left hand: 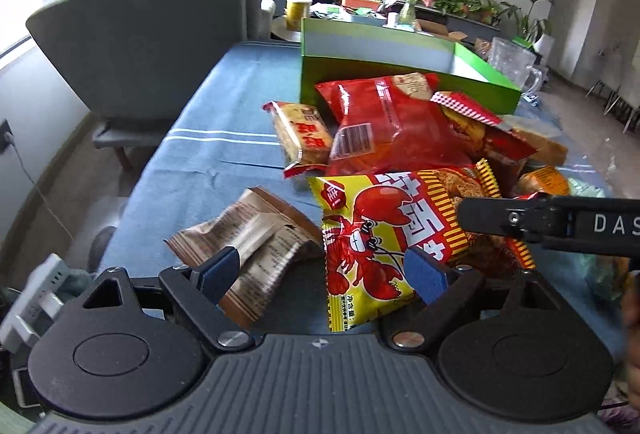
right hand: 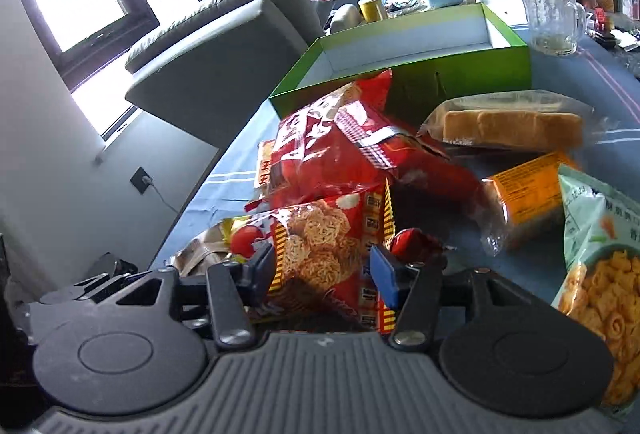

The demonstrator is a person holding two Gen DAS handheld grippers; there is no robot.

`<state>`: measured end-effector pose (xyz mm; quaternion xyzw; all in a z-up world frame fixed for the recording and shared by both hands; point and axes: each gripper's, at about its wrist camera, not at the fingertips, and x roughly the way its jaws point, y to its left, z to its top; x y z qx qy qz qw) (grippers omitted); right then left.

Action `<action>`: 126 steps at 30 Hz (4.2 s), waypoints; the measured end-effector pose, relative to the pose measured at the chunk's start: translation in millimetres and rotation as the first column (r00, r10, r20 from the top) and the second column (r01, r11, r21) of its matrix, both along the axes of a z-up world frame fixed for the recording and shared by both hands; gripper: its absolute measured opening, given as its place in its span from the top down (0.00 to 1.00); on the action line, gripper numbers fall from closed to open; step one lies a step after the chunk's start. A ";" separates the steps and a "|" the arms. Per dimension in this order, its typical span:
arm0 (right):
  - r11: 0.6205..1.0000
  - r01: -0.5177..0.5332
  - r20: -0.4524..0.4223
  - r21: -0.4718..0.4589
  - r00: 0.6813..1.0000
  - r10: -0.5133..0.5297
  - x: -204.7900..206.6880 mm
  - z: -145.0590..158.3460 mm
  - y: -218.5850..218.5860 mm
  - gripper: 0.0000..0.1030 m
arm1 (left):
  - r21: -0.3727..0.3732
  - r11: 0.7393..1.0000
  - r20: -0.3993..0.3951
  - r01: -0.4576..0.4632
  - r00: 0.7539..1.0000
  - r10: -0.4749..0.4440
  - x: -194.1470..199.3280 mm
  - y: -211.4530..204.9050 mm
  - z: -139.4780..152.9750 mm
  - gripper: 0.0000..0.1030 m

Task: Organize snacks
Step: 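Reach the right tool to the red-yellow cracker bag and grasp it, then carry the cracker bag with the right tool into the green box and release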

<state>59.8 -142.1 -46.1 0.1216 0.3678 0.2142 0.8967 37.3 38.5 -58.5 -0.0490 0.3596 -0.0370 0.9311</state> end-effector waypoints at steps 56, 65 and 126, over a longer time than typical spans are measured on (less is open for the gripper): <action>0.995 -0.075 -0.070 -0.059 0.995 0.071 -5.9 -8.3 5.6 0.39 | -0.234 0.951 -0.014 0.203 0.977 -0.212 -10.3 3.4 -8.3 0.46; 0.999 -0.051 0.076 -0.013 0.996 0.052 -17.9 39.2 -7.6 0.43 | -0.193 0.956 0.145 0.223 0.970 -0.197 -10.1 2.4 50.8 0.46; 0.998 0.052 0.165 -0.040 0.985 -0.045 85.2 90.9 -44.6 0.25 | -0.101 0.977 0.183 0.187 0.969 -0.167 85.7 -3.5 75.9 0.31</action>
